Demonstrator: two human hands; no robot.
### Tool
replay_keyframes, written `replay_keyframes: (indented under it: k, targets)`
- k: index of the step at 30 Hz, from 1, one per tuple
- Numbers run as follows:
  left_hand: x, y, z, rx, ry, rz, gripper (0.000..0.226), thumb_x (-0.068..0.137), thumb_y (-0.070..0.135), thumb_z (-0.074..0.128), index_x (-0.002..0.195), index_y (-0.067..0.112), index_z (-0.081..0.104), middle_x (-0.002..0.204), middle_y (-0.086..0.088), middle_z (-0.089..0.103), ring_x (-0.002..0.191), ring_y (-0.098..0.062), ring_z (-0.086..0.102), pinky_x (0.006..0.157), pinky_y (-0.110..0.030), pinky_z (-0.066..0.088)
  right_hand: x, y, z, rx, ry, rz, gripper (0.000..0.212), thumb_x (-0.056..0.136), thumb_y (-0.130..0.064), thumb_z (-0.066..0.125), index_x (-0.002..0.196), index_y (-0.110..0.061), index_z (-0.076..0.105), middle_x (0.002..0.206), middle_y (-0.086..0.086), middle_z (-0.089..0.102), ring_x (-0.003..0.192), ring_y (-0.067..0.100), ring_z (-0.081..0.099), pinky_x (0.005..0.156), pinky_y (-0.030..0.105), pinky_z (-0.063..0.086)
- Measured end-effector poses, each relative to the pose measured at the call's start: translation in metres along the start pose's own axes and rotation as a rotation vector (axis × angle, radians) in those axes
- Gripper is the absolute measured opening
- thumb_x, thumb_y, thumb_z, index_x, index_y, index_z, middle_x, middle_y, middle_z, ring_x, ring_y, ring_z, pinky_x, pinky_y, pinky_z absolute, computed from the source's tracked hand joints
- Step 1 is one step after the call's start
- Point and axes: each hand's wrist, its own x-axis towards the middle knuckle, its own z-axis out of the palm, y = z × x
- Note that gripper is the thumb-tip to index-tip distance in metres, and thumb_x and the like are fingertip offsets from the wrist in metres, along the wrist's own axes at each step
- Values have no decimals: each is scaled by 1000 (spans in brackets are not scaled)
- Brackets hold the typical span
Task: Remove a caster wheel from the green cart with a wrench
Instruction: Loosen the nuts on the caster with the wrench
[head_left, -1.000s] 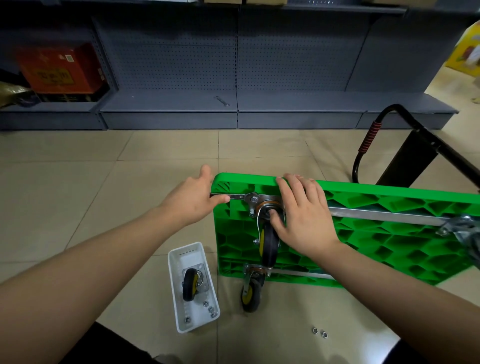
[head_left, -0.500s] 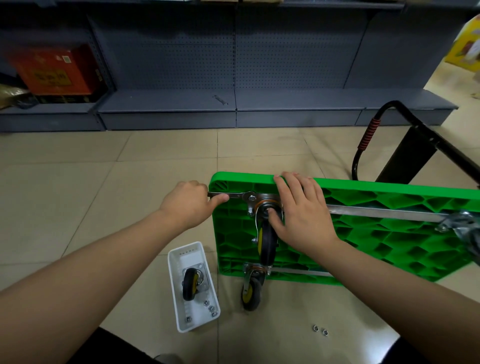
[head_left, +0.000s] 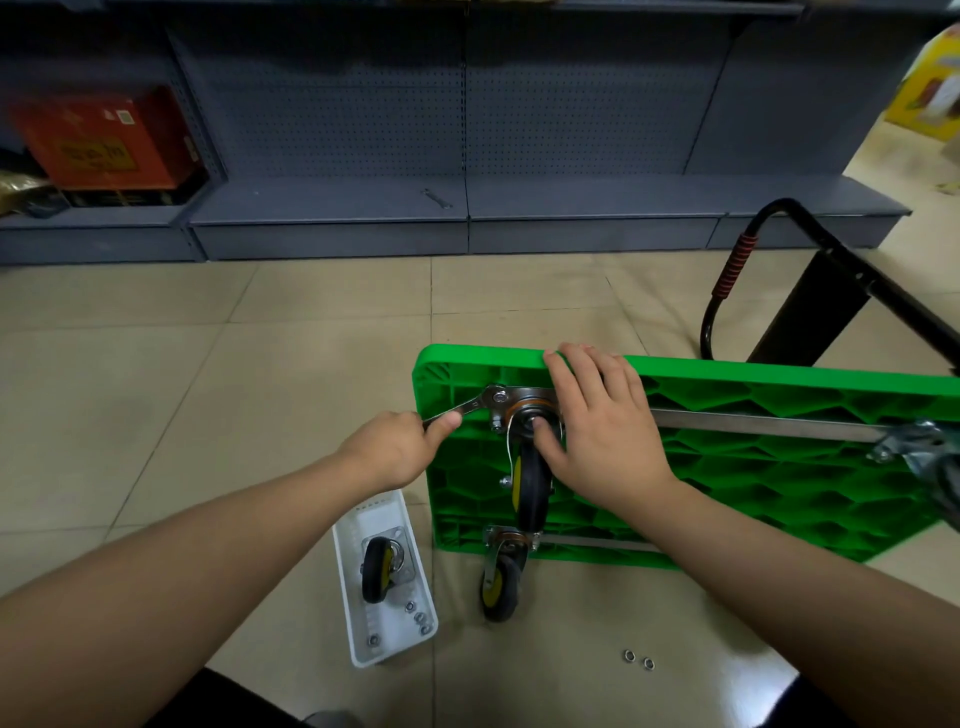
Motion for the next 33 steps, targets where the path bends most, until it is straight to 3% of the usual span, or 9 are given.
replay_keyframes:
  k: [3, 6, 8, 14, 17, 22, 26, 29, 33]
  targets:
    - [-5, 8, 11, -42, -78, -13, 81, 98, 70, 12, 64, 9, 54, 68, -12, 57, 76, -32, 59, 73, -35, 45, 1, 0, 0, 7, 12, -4, 67, 90, -44, 56, 145, -6, 49, 146, 14, 50, 135, 36, 44, 118, 50, 29]
    - [-4, 11, 30, -165, -133, -37, 93, 94, 75, 8, 68, 6, 65, 81, -19, 70, 83, -32, 67, 90, -39, 52, 1, 0, -1, 7, 1, -5, 67, 90, -44, 55, 145, -6, 48, 146, 14, 50, 135, 37, 44, 119, 49, 28]
    - [-5, 15, 38, -238, -136, -29, 90, 95, 75, 7, 65, 10, 62, 87, -21, 71, 87, -32, 67, 92, -39, 51, 1, -1, -1, 11, 3, -4, 67, 90, -44, 56, 145, -6, 49, 146, 14, 50, 134, 37, 44, 119, 50, 28]
    - [-8, 24, 35, -614, -91, 129, 44, 108, 41, 34, 75, 16, 47, 63, 2, 53, 58, -14, 49, 66, -35, 44, 1, 1, -4, 26, 7, -24, 66, 89, -42, 57, 144, -5, 49, 144, 14, 51, 132, 37, 45, 118, 48, 28]
    - [-9, 18, 35, -789, -176, 130, 35, 110, 32, 37, 78, 17, 42, 57, 10, 39, 53, -11, 35, 53, -28, 33, 1, 2, -4, 30, -3, -28, 66, 90, -42, 56, 144, -5, 48, 143, 14, 51, 132, 37, 45, 119, 48, 28]
    - [-13, 15, 17, -706, -266, 131, 36, 109, 33, 38, 84, 13, 54, 60, 2, 50, 53, -16, 48, 60, -35, 42, 2, 1, -4, 37, -3, -25, 66, 89, -42, 56, 144, -5, 49, 143, 15, 51, 131, 38, 46, 118, 49, 28]
    - [-21, 24, 1, -637, -325, 125, 35, 110, 30, 38, 87, 10, 55, 64, -4, 64, 55, -21, 63, 54, -26, 47, 2, 2, -5, 40, -2, -25, 66, 90, -41, 56, 143, -5, 49, 143, 14, 51, 131, 38, 46, 117, 49, 29]
    - [-27, 32, -7, -649, -373, 117, 35, 110, 29, 38, 90, 6, 56, 65, -7, 67, 55, -24, 65, 53, -25, 48, 1, 2, -6, 35, -12, -28, 65, 90, -42, 56, 143, -5, 49, 143, 13, 51, 131, 37, 46, 117, 48, 28]
    - [-26, 35, -29, -497, -308, 121, 33, 108, 31, 44, 88, 10, 59, 59, -1, 66, 47, -19, 62, 48, -23, 41, 1, 1, -7, 34, -18, -27, 65, 89, -42, 56, 143, -5, 49, 142, 14, 51, 130, 37, 46, 117, 48, 28]
